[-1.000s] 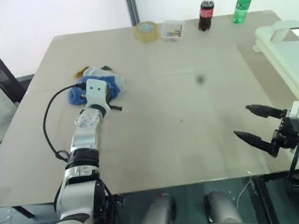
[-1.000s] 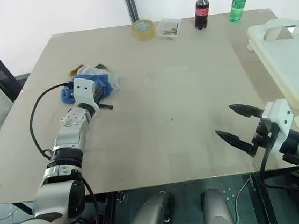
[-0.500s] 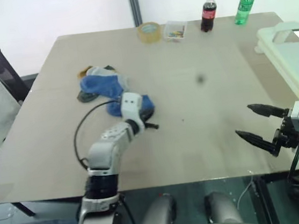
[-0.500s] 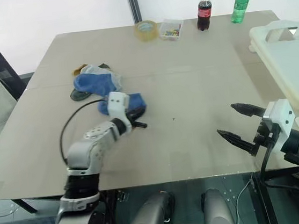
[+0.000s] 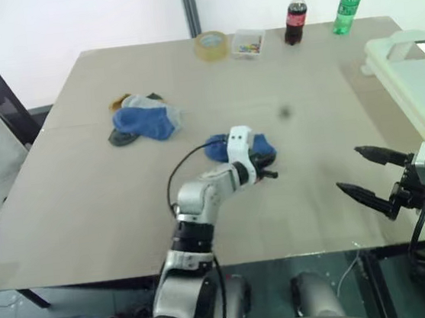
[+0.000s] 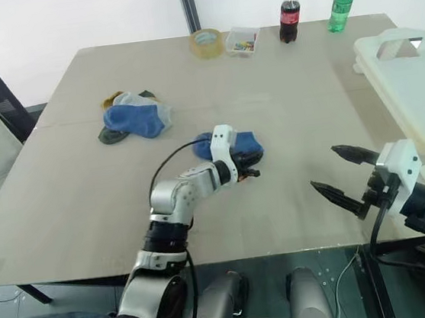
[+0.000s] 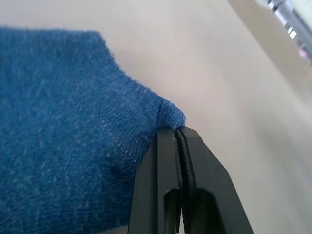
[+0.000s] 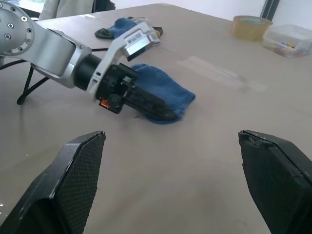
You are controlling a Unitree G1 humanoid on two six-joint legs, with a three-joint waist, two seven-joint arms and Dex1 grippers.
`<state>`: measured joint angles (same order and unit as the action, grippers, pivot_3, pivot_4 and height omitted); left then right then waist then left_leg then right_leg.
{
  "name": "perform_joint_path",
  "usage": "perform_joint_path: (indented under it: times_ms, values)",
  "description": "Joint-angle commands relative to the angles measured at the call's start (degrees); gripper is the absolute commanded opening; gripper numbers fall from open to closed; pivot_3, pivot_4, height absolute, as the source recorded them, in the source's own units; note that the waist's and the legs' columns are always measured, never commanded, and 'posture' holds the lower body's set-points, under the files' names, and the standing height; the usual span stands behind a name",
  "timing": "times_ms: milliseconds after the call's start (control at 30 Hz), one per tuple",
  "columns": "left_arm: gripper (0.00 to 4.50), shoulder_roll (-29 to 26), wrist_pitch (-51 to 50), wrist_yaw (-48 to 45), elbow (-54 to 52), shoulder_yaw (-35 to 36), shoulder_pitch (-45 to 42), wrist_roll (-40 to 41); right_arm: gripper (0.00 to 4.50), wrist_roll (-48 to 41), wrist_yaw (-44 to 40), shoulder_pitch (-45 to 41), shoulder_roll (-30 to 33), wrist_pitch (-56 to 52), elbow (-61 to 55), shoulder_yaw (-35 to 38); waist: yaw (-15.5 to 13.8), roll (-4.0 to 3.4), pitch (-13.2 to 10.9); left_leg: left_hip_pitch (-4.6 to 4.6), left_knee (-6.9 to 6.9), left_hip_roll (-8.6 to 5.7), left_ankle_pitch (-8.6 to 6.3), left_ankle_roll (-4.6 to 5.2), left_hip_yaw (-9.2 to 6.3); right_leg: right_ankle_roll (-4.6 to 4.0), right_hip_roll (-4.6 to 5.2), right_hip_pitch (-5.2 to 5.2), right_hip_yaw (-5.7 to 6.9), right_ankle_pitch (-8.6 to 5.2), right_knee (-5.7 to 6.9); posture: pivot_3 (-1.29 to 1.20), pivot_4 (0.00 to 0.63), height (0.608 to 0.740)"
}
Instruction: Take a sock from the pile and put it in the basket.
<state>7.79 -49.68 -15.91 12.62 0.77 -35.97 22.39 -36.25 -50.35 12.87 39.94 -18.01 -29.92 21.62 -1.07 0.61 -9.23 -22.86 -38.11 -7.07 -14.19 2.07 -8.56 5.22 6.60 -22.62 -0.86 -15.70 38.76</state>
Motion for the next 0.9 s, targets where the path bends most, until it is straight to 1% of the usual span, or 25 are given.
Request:
perform_joint_path:
  times_ms: [33, 67, 133, 200, 333, 467, 567, 633, 700, 767, 800, 900]
  values:
    - [0.91, 2.9, 2.81, 2.96, 0.72, 3.2, -1.49, 1.5, 4.5, -0.23, 0.72, 1.1, -0.5, 1.41, -2.52, 2.0, 0.25, 0.02, -0.01, 0.0, 0.0, 0.01, 0.0, 0.0, 0.01, 0.0, 0.0, 0.0, 0.0, 0.0, 0.01, 0.0, 0.15, 0.74]
    - [1.3, 3.16, 3.07, 3.41, 0.51, 3.25, -1.47, 1.87, 4.5, -0.28, 0.88, 1.35, -0.62, 1.45, -2.68, 2.02, 0.33, 0.02, -0.01, 0.02, 0.01, 0.03, 0.0, 0.0, 0.04, 0.01, -0.02, -0.02, -0.04, 0.0, 0.01, 0.0, 0.15, 0.74]
    - [2.26, 3.99, 2.08, 4.13, -1.35, 4.07, -1.11, 4.4, 4.5, -0.25, 1.26, 1.94, -0.91, 1.73, -3.08, 1.97, 0.31, 0.0, 0.0, 0.08, 0.01, 0.06, 0.0, -0.01, 0.12, 0.01, -0.06, -0.01, -0.11, 0.0, 0.05, 0.0, 0.15, 0.74]
    - [3.05, 3.42, -0.38, 3.24, -4.56, 4.47, -0.44, 7.66, 4.5, -0.02, 1.76, 2.06, -1.21, 1.9, -3.26, 1.54, 0.29, 0.01, 0.0, 0.09, -0.01, 0.06, 0.0, 0.0, 0.13, 0.02, -0.07, 0.0, -0.12, 0.01, 0.05, 0.0, 0.15, 0.74]
    - [3.05, -2.94, -6.89, -2.55, -13.88, 3.75, 2.06, 13.63, 4.5, 0.95, 5.38, -0.83, -1.85, -0.55, -2.93, -1.71, 0.29, 0.04, -0.03, 0.03, -0.02, 0.06, -0.01, 0.0, 0.13, 0.04, -0.06, -0.03, -0.12, 0.02, 0.03, 0.0, 0.15, 0.74]
    - [3.05, -10.29, -10.32, -8.72, -23.18, 5.89, 5.42, 19.97, 4.5, 1.73, 8.59, -5.73, -2.9, -3.55, -1.64, -6.11, 0.72, 0.0, 0.0, 0.05, 0.01, 0.11, -0.01, 0.0, 0.18, 0.03, -0.15, -0.11, -0.23, 0.01, 0.06, 0.0, 0.15, 0.74]
    - [3.05, -18.12, -9.93, -13.62, -27.41, 6.16, 8.54, 21.29, 4.5, 3.9, 9.73, -9.79, -3.14, -5.45, 0.71, -10.39, 0.68, -0.03, 0.01, 0.09, 0.0, 0.17, -0.01, -0.01, 0.19, 0.01, -0.24, -0.11, -0.26, 0.02, 0.06, 0.0, 0.15, 0.74]
    - [3.05, -21.41, -9.78, -14.28, -28.03, 6.81, 9.74, 21.56, 4.5, 5.14, 10.67, -12.74, -3.8, -6.61, 2.85, -12.84, 0.46, -0.03, 0.01, 0.11, 0.01, 0.18, -0.01, -0.01, 0.19, 0.0, -0.26, -0.1, -0.29, 0.02, 0.06, 0.0, 0.15, 0.74]
    - [3.05, -24.83, -8.09, -16.43, -30.34, 8.75, 12.02, 22.65, 4.5, 6.58, 13.82, -18.33, -5.45, -11.89, 7.32, -16.73, 0.39, 0.01, 0.0, 0.09, 0.01, 0.17, -0.01, -0.01, 0.18, 0.0, -0.25, -0.1, -0.27, 0.02, 0.03, 0.0, 0.15, 0.74]
    - [3.05, -28.54, -3.65, -19.3, -33.03, 7.99, 15.22, 20.21, 4.5, 5.15, 16.78, -23.04, -8.84, -17.3, 10.71, -18.68, 0.57, 0.02, -0.01, 0.08, 0.03, 0.18, -0.01, -0.01, 0.2, -0.02, -0.26, -0.11, -0.33, 0.03, 0.02, 0.0, 0.15, 0.74]
    - [3.05, -29.55, -2.1, -20.04, -33.63, 7.4, 16.14, 19.34, 4.5, 4.44, 17.4, -24.22, -9.88, -19.02, 11.35, -18.86, 0.44, 0.0, -0.02, 0.1, 0.06, 0.2, -0.02, -0.01, 0.22, -0.04, -0.27, -0.12, -0.37, 0.03, 0.0, 0.0, 0.15, 0.74]
    - [3.05, -32.93, 7.9, -23.06, -35.26, 5.92, 20.28, 13.56, 4.5, 2.38, 22.15, -30.7, -15.79, -27.45, 15.5, -20.23, 0.35, -0.02, -0.02, 0.06, 0.26, 0.23, -0.01, -0.02, 0.21, -0.08, -0.29, -0.23, -0.41, 0.03, -0.11, 0.0, 0.15, 0.74]
